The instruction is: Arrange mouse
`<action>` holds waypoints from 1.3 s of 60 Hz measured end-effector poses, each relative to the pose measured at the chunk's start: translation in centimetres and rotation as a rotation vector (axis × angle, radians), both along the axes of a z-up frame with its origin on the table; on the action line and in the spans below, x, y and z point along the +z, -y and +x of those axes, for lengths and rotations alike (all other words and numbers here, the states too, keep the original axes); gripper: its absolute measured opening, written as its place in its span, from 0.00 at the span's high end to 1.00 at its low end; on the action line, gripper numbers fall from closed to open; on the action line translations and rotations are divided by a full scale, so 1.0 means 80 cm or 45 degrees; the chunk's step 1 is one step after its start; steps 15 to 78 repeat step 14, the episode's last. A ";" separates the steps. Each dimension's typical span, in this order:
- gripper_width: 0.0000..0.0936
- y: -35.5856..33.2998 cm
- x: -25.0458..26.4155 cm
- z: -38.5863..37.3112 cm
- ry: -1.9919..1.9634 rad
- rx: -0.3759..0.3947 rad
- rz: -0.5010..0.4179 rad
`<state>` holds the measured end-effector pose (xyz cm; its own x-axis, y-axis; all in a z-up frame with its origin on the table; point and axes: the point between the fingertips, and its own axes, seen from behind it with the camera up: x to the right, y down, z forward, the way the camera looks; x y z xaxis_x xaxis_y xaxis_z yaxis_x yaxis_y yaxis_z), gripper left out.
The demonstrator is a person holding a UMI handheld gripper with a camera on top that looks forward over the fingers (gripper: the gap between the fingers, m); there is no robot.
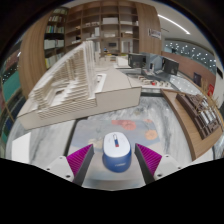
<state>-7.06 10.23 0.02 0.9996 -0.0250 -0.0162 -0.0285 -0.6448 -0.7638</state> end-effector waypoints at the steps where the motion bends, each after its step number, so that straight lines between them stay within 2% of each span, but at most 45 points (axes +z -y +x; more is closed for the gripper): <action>1: 0.10 0.007 0.006 -0.004 -0.019 0.020 0.010; 4: 0.10 0.036 0.025 -0.008 -0.041 0.064 0.023; 14: 0.09 0.148 0.087 0.024 0.001 0.084 0.138; 78: 0.09 0.148 0.087 0.024 0.001 0.084 0.138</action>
